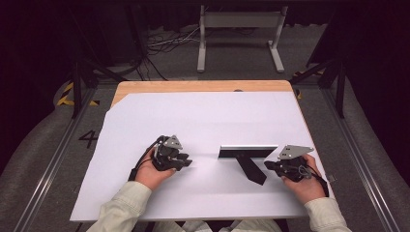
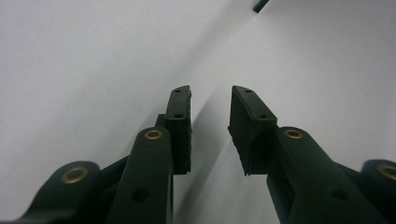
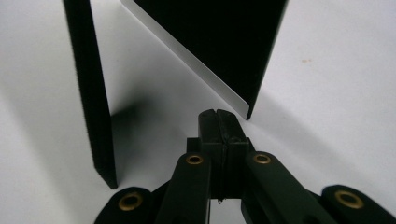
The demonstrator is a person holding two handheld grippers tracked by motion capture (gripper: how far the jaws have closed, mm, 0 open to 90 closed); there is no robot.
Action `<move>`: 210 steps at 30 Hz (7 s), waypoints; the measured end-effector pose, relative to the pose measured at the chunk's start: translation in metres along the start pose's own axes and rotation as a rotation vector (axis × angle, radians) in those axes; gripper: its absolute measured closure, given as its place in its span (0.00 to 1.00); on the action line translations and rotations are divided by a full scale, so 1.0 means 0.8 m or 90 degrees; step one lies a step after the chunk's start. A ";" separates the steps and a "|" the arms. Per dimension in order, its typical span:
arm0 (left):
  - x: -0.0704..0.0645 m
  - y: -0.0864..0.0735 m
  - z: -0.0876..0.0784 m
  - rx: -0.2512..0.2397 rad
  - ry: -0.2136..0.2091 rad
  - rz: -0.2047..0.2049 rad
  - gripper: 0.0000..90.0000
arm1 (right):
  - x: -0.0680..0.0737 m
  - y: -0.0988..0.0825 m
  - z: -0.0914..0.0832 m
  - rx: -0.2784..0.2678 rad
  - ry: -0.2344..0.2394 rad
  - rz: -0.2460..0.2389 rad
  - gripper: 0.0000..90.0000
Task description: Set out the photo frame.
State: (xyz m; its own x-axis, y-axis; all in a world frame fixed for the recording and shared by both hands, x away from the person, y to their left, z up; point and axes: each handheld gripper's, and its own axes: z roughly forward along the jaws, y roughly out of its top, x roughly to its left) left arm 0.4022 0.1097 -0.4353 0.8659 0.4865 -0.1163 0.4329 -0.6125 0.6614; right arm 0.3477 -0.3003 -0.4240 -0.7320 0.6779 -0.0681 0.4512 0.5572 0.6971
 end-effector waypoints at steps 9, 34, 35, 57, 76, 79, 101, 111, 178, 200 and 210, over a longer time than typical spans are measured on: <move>-0.009 0.015 0.010 -0.044 -0.004 0.010 0.86 | -0.004 -0.006 -0.003 0.000 -0.007 0.012 1.00; -0.016 0.080 0.085 -0.081 -0.020 0.075 1.00 | 0.002 -0.042 -0.047 -0.008 -0.056 0.049 1.00; -0.016 0.082 0.088 -0.077 -0.016 0.084 1.00 | 0.002 -0.043 -0.049 -0.010 -0.061 0.052 1.00; -0.045 0.081 0.092 -0.048 -0.103 0.199 1.00 | -0.004 -0.042 -0.076 -0.045 -0.065 0.065 1.00; -0.068 0.072 0.081 0.012 -0.180 0.245 1.00 | 0.004 -0.022 -0.092 -0.065 -0.017 0.059 1.00; -0.069 0.071 0.079 0.016 -0.185 0.243 1.00 | 0.004 -0.019 -0.095 -0.068 -0.017 0.055 1.00; -0.143 0.073 0.091 0.077 -0.277 0.365 1.00 | 0.005 -0.010 -0.106 -0.089 -0.016 0.050 1.00; -0.173 0.076 0.103 0.062 -0.280 0.385 1.00 | 0.005 -0.009 -0.109 -0.095 -0.016 0.057 0.99; -0.086 0.048 0.051 0.000 -0.145 0.254 0.99 | 0.009 0.000 -0.131 -0.058 -0.029 0.275 0.80; -0.057 0.039 0.034 -0.017 -0.117 0.219 0.99 | -0.010 0.038 -0.141 0.007 -0.037 0.340 0.81; -0.052 0.038 0.033 -0.020 -0.114 0.215 0.99 | -0.046 0.046 -0.139 0.060 -0.017 0.388 0.81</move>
State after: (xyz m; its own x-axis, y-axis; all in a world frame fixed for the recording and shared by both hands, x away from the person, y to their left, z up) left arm 0.3857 0.0543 -0.4294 0.9898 0.1418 -0.0143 0.1103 -0.6990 0.7066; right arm 0.3350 -0.3581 -0.3165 -0.3151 0.8990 0.3041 0.8287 0.1044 0.5499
